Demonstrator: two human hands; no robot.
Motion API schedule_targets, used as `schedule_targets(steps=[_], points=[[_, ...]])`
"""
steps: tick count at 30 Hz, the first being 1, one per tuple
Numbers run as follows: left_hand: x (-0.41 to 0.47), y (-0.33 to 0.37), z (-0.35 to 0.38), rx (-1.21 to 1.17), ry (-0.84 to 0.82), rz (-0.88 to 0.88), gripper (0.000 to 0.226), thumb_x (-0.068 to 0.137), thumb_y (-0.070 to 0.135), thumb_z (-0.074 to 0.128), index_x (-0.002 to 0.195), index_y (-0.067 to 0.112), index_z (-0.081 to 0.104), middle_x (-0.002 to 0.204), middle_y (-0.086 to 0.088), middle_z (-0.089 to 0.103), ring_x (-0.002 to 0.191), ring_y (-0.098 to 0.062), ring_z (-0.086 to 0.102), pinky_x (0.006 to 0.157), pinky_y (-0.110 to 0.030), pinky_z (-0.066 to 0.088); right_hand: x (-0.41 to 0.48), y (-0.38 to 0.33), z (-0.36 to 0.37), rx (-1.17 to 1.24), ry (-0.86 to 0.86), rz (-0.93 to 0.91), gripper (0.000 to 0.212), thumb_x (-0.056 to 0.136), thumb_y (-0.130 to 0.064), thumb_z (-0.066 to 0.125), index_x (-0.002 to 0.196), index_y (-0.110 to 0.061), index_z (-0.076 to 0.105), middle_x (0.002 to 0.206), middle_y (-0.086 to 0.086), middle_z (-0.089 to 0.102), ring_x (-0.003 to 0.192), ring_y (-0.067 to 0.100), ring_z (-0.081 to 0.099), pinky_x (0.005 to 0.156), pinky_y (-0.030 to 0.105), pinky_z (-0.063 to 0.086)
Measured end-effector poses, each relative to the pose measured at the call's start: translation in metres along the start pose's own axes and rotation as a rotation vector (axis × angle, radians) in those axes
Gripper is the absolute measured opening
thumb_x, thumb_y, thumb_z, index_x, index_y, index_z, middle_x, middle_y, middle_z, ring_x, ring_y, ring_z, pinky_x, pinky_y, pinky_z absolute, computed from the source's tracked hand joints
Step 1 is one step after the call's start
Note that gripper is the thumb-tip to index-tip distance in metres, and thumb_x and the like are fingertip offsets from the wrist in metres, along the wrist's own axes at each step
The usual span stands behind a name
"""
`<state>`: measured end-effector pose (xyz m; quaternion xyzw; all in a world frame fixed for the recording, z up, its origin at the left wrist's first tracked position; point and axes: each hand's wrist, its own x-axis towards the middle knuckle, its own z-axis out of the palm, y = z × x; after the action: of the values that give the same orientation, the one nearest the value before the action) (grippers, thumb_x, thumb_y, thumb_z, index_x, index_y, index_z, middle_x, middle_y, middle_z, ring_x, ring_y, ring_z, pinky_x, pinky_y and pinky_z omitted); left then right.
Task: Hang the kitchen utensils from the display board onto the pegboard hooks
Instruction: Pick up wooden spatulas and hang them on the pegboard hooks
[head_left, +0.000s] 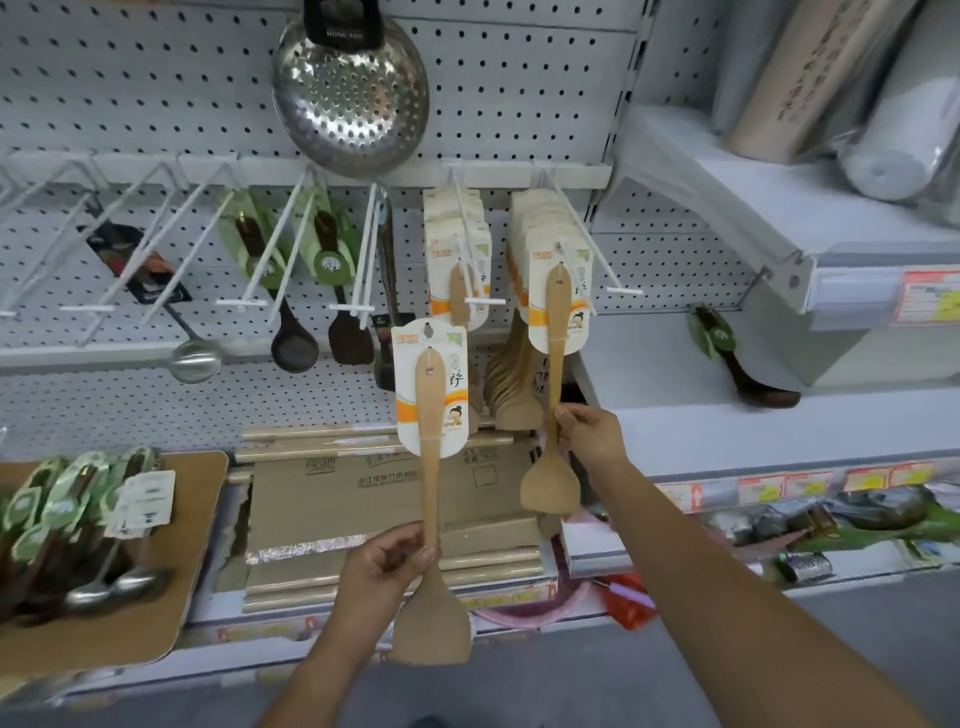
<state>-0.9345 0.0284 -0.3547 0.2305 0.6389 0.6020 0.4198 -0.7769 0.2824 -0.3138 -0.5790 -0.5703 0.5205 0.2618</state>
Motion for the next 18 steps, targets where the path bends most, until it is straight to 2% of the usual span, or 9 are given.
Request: schedule_targets(steps=[3, 6, 8, 10, 11, 14, 18], points=[[0.0, -0.003, 0.004, -0.004, 0.01, -0.002, 0.026, 0.08, -0.013, 0.069, 0.1, 0.003, 0.074, 0.092, -0.012, 0.077, 0.085, -0.016, 0.07, 0.08, -0.026, 0.058, 0.008, 0.001, 0.003, -0.011, -0.005, 0.012, 0.022, 0.097, -0.025, 0.061, 0.08, -0.023, 0.074, 0.089, 0.005, 0.075, 0.092, 0.028, 0.07, 0.092, 0.048, 0.056], [-0.002, 0.001, 0.01, -0.024, 0.014, -0.003, 0.026, 0.079, -0.014, 0.068, 0.099, 0.002, 0.073, 0.089, -0.013, 0.076, 0.084, -0.021, 0.07, 0.078, -0.026, 0.059, 0.011, 0.001, 0.001, -0.023, -0.022, 0.022, 0.018, 0.097, -0.021, 0.062, 0.087, -0.013, 0.075, 0.084, 0.006, 0.072, 0.088, 0.027, 0.068, 0.089, 0.044, 0.055], [-0.004, 0.003, 0.015, -0.033, 0.021, -0.006, 0.026, 0.08, -0.013, 0.068, 0.101, 0.001, 0.073, 0.089, -0.014, 0.076, 0.085, -0.024, 0.07, 0.078, -0.027, 0.058, 0.012, 0.003, 0.0, -0.033, -0.058, 0.025, 0.017, 0.095, -0.021, 0.065, 0.081, -0.018, 0.072, 0.085, 0.004, 0.07, 0.089, 0.025, 0.067, 0.087, 0.041, 0.055], [-0.008, 0.004, 0.02, -0.034, 0.037, -0.009, 0.025, 0.08, -0.012, 0.069, 0.1, 0.002, 0.073, 0.091, -0.015, 0.076, 0.086, -0.022, 0.07, 0.079, -0.028, 0.058, 0.012, 0.006, -0.001, -0.022, -0.092, 0.018, 0.009, 0.094, -0.021, 0.067, 0.086, -0.019, 0.071, 0.094, 0.007, 0.072, 0.09, 0.023, 0.068, 0.089, 0.04, 0.056], [-0.01, 0.004, 0.022, -0.033, 0.042, -0.005, 0.025, 0.08, -0.012, 0.069, 0.1, 0.003, 0.074, 0.091, -0.016, 0.076, 0.086, -0.022, 0.07, 0.08, -0.028, 0.058, 0.012, 0.006, -0.001, 0.019, -0.124, 0.021, 0.006, 0.094, -0.019, 0.068, 0.093, -0.016, 0.072, 0.099, 0.01, 0.074, 0.09, 0.023, 0.07, 0.091, 0.04, 0.057], [-0.015, 0.002, 0.032, -0.022, 0.055, -0.001, 0.026, 0.079, -0.011, 0.07, 0.102, 0.001, 0.073, 0.092, -0.016, 0.076, 0.085, -0.02, 0.07, 0.077, -0.026, 0.057, -0.004, -0.015, 0.001, 0.239, -0.225, 0.034, 0.021, 0.097, -0.015, 0.062, 0.113, -0.004, 0.069, 0.103, 0.013, 0.075, 0.091, 0.025, 0.075, 0.089, 0.041, 0.06], [-0.021, -0.002, 0.044, -0.042, 0.07, -0.007, 0.026, 0.079, -0.012, 0.07, 0.102, -0.001, 0.072, 0.09, -0.015, 0.076, 0.081, -0.017, 0.071, 0.072, -0.022, 0.056, -0.05, -0.048, -0.001, 0.403, -0.413, -0.078, 0.028, 0.101, -0.024, 0.055, 0.117, -0.005, 0.068, 0.106, 0.014, 0.076, 0.096, 0.029, 0.074, 0.086, 0.04, 0.06]])
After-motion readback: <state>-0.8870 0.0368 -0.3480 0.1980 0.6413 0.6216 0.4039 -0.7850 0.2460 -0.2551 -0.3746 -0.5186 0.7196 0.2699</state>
